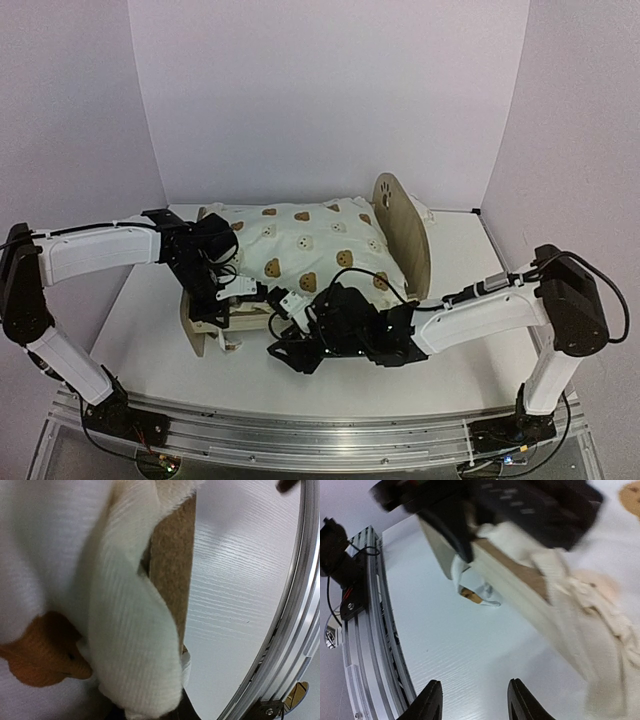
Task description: Set up the pet bed
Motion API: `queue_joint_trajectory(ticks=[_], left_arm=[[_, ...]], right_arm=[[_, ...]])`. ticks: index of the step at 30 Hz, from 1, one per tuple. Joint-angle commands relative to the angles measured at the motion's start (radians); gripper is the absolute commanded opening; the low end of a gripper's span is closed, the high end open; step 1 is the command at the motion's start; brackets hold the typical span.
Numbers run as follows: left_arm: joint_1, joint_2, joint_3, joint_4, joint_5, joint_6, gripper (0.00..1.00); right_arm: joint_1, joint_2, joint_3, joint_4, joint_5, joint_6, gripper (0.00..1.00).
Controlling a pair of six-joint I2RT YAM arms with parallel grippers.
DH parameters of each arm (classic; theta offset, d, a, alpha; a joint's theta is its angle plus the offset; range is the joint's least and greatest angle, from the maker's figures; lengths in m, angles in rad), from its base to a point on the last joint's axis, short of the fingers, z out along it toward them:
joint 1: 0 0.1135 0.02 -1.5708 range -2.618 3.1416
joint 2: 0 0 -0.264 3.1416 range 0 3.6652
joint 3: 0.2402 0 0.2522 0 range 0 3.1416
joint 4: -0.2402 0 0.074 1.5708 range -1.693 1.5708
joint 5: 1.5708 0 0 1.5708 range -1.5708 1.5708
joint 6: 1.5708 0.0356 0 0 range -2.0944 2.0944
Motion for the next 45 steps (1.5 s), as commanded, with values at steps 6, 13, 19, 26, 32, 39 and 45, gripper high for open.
queue_joint_trajectory(ticks=[6, 13, 19, 26, 32, 39, 45], left_arm=[[0.004, 0.045, 0.384, -0.213, 0.114, -0.100, 0.00], [0.004, 0.043, 0.464, -0.248, 0.099, -0.096, 0.00], [0.004, 0.071, 0.533, -0.255, 0.094, -0.112, 0.00], [0.004, 0.091, 0.595, -0.281, 0.117, -0.147, 0.00], [0.004, 0.104, 0.679, -0.312, 0.176, -0.171, 0.00], [0.005, 0.110, 0.704, -0.315, 0.221, -0.183, 0.00], [0.004, 0.118, 0.724, -0.315, 0.229, -0.189, 0.00]], right_arm=[[0.070, 0.266, 0.065, 0.448, 0.119, -0.294, 0.45], [0.067, 0.447, 0.229, 0.528, 0.169, -0.323, 0.55], [0.063, 0.574, 0.339, 0.533, 0.233, -0.244, 0.58], [0.061, 0.707, 0.485, 0.541, 0.369, -0.241, 0.57], [0.050, 0.771, 0.569, 0.572, 0.447, -0.253, 0.57], [0.028, 0.818, 0.663, 0.582, 0.471, -0.242, 0.57], [0.018, 0.873, 0.751, 0.583, 0.462, -0.241, 0.45]])
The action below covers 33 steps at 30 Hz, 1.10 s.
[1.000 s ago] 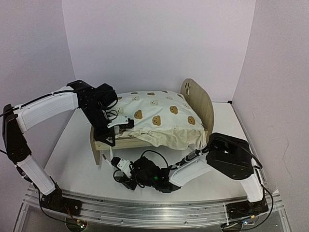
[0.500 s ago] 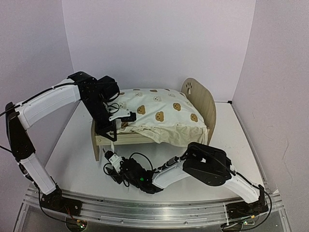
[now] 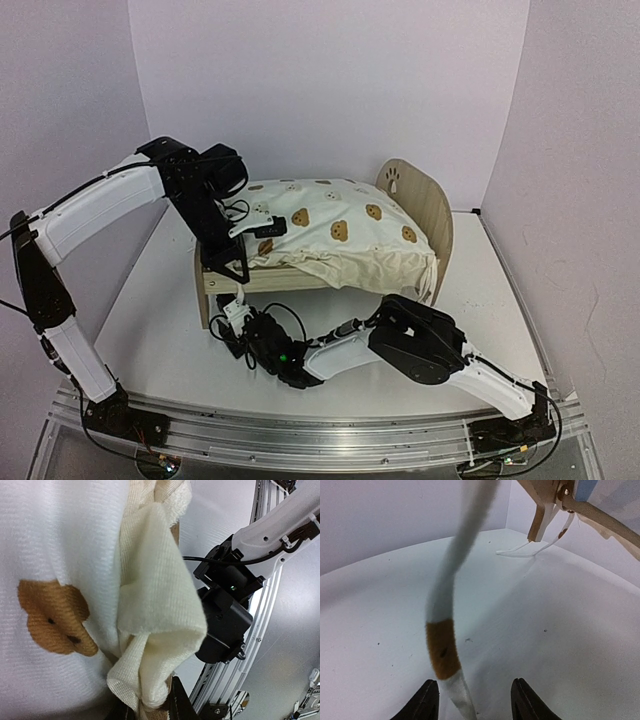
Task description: Set up the pet bed
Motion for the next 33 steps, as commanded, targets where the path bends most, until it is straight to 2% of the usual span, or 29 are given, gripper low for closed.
queue_joint_trajectory(ticks=[1, 5, 6, 9, 14, 17, 24, 33], left_arm=[[0.010, -0.037, 0.107, 0.080, 0.039, -0.042, 0.00], [0.011, -0.043, 0.090, 0.088, 0.030, -0.043, 0.00], [0.011, -0.046, 0.081, 0.094, 0.021, -0.041, 0.00], [0.024, -0.061, 0.015, 0.132, -0.032, -0.018, 0.00], [0.105, -0.075, -0.166, 0.246, -0.075, 0.044, 0.00], [0.138, -0.055, -0.220, 0.303, -0.082, 0.062, 0.00], [0.157, -0.006, -0.311, 0.424, -0.103, 0.092, 0.00], [0.158, -0.029, -0.497, 0.508, -0.100, 0.170, 0.00]], right_arm=[[-0.010, 0.041, 0.080, 0.047, 0.017, 0.006, 0.37], [-0.014, 0.016, 0.045, 0.046, -0.020, -0.009, 0.06], [-0.013, -0.006, 0.013, 0.047, -0.034, -0.010, 0.01], [-0.004, -0.109, -0.150, 0.050, -0.088, -0.019, 0.00], [0.045, -0.315, -0.424, 0.013, -0.178, -0.089, 0.00], [0.059, -0.419, -0.541, -0.030, -0.239, -0.044, 0.00], [0.075, -0.525, -0.650, -0.116, -0.350, 0.023, 0.00], [0.078, -0.563, -0.651, -0.164, -0.419, 0.126, 0.00]])
